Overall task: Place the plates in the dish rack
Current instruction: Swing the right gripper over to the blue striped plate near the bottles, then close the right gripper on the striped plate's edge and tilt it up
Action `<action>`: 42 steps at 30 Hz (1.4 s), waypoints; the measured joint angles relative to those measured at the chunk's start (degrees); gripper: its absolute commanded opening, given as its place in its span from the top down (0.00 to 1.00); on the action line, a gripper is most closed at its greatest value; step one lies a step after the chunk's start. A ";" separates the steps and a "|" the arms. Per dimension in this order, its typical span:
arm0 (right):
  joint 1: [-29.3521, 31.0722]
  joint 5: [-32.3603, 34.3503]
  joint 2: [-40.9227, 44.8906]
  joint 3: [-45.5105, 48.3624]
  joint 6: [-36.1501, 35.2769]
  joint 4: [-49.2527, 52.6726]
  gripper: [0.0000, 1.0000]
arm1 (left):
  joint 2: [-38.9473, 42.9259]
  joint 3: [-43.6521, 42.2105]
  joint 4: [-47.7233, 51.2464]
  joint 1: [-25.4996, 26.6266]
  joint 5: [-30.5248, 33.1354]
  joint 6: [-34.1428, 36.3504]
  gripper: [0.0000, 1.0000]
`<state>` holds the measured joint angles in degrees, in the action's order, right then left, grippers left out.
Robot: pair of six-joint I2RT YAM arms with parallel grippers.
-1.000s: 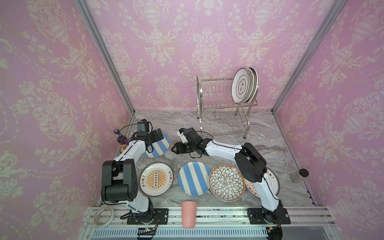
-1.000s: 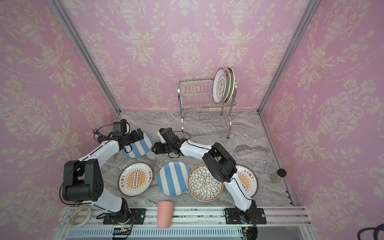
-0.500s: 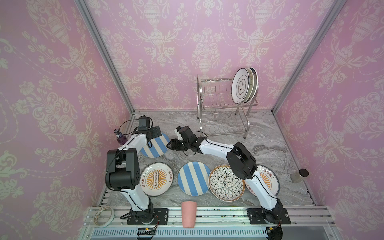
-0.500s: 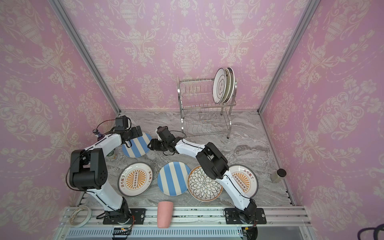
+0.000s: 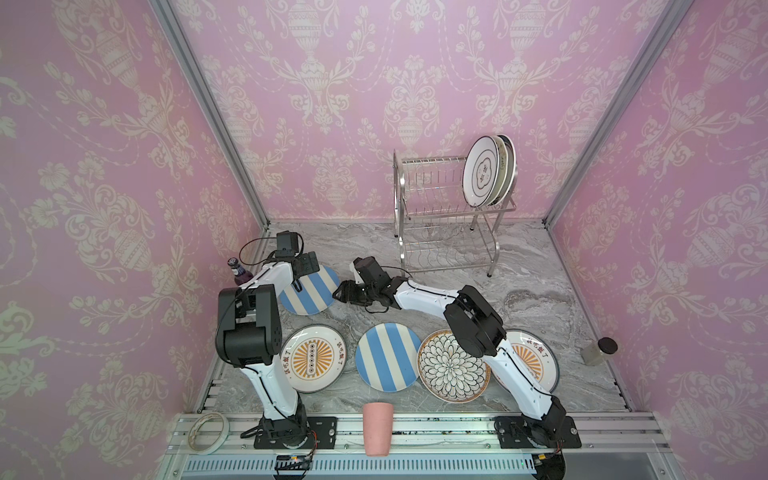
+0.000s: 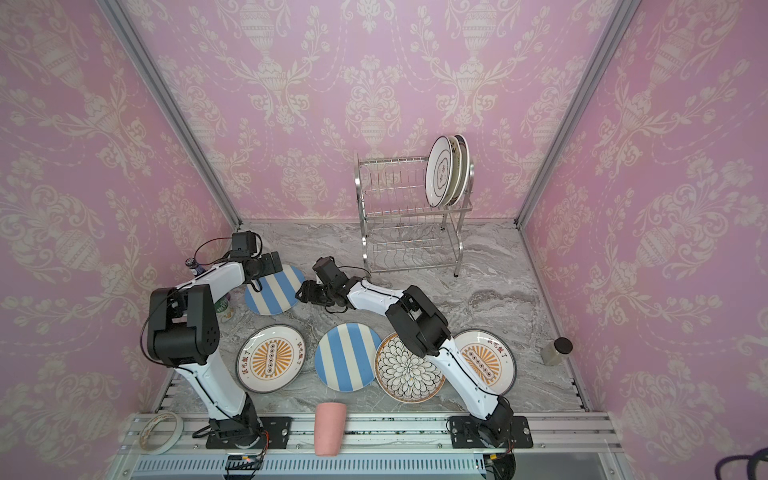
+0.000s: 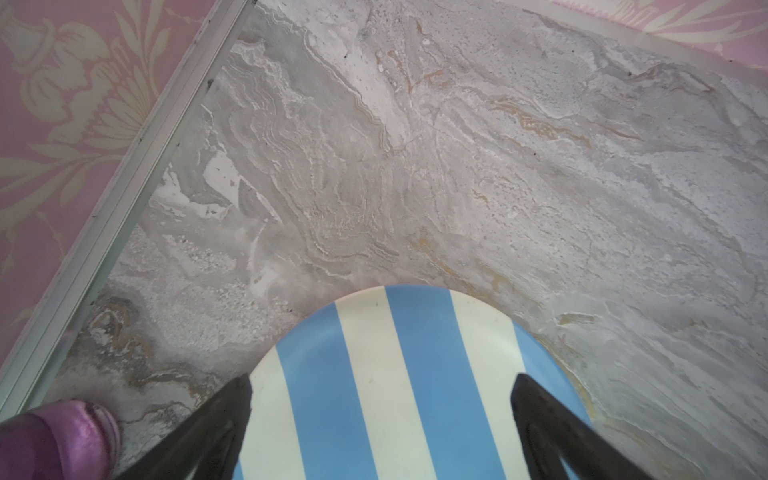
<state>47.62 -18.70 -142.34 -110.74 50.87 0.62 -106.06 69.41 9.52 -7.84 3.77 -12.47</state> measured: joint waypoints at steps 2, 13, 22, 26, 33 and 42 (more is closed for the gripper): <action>0.00 0.00 -0.42 -0.59 0.39 -0.35 0.37 | -0.79 0.00 0.04 -0.42 -0.04 0.04 0.01; -0.28 -0.59 -2.08 -0.59 5.14 -5.99 0.32 | -3.17 0.02 -0.07 -2.21 -1.86 0.00 0.01; -0.28 -1.05 -4.79 -2.51 9.14 -10.12 0.36 | -5.05 1.29 0.59 -2.91 -5.51 -0.09 0.01; -0.28 -1.46 -6.27 -3.65 11.15 -12.20 0.39 | -5.07 1.29 0.72 -3.17 -7.58 -0.46 0.01; -0.28 -1.46 -7.98 -4.85 14.43 -14.47 0.47 | -5.51 1.31 0.90 -3.74 -11.19 -0.96 0.01; -0.33 -1.27 -10.54 -7.67 16.65 -15.72 0.59 | -5.79 1.33 0.33 -4.48 -15.04 -2.25 0.01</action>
<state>47.29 -19.97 -152.88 -118.41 67.53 -15.09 -111.85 70.74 9.85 -12.32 -11.27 -14.72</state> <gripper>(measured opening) 0.431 0.994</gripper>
